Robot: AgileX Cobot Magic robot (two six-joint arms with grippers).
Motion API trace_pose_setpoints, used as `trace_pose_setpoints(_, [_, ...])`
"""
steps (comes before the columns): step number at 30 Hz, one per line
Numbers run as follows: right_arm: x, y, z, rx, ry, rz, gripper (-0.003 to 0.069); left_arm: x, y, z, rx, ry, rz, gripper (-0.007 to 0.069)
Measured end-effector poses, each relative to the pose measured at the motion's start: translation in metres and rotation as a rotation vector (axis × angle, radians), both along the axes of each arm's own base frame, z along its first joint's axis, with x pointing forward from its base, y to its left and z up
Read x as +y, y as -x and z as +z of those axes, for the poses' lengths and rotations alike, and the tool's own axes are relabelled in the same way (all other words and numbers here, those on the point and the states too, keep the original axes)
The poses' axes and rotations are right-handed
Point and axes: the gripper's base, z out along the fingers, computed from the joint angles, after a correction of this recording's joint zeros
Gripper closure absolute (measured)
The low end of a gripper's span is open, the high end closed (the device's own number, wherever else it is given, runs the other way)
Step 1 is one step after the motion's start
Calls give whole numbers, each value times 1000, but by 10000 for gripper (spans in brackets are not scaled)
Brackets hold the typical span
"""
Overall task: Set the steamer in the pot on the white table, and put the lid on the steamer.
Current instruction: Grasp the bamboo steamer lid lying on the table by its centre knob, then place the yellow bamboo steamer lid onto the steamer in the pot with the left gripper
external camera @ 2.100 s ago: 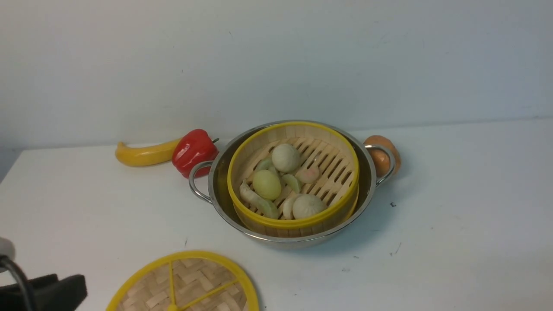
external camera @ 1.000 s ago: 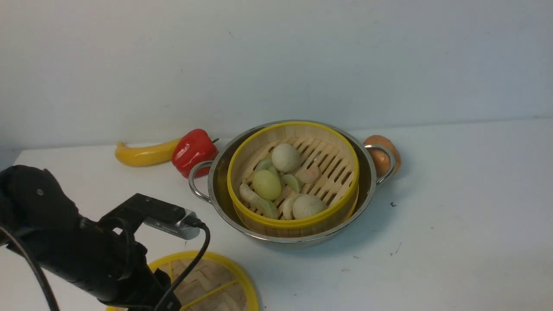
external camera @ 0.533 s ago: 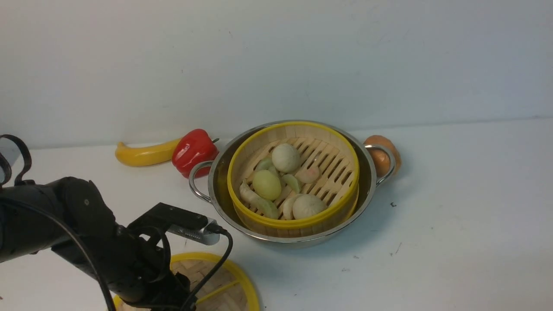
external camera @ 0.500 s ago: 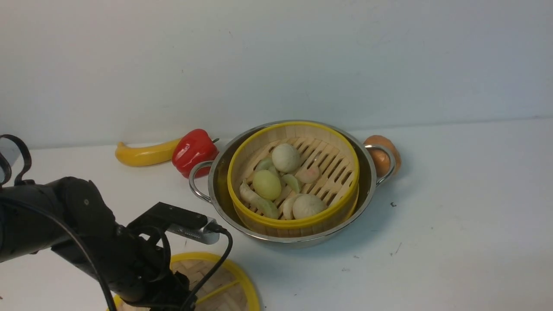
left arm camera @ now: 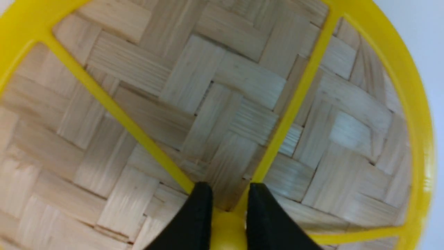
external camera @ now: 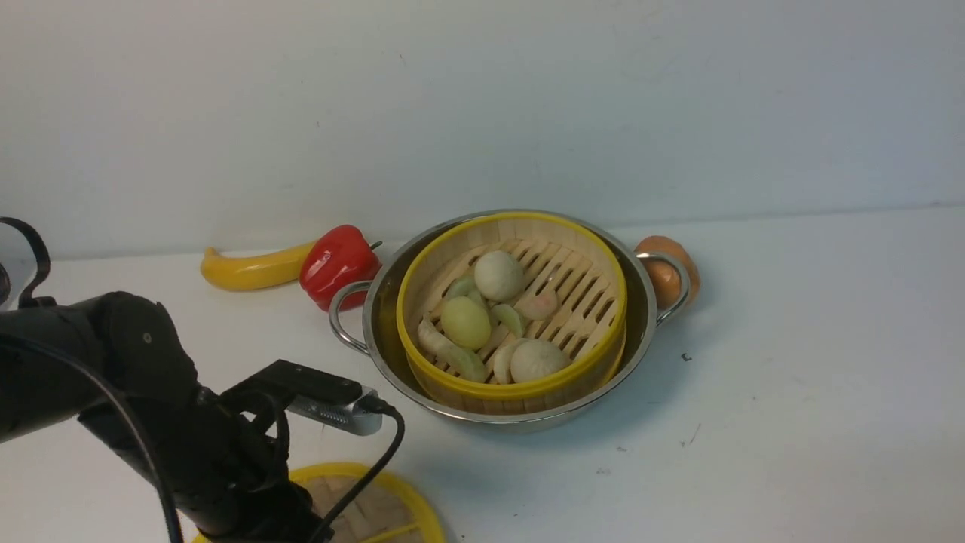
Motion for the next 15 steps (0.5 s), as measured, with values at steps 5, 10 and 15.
trace_pose_setpoints(5, [0, 0, 0, 0, 0, 0, 416, 6, 3, 52, -73, -57, -20, 510])
trace_pose_setpoints(10, [0, 0, 0, 0, -1, 0, 416, 4, -1, 109, -252, -5, 9, 510])
trace_pose_setpoints(15, [0, 0, 0, 0, -1, 0, 416, -5, -15, 136, -372, 66, 2, 510])
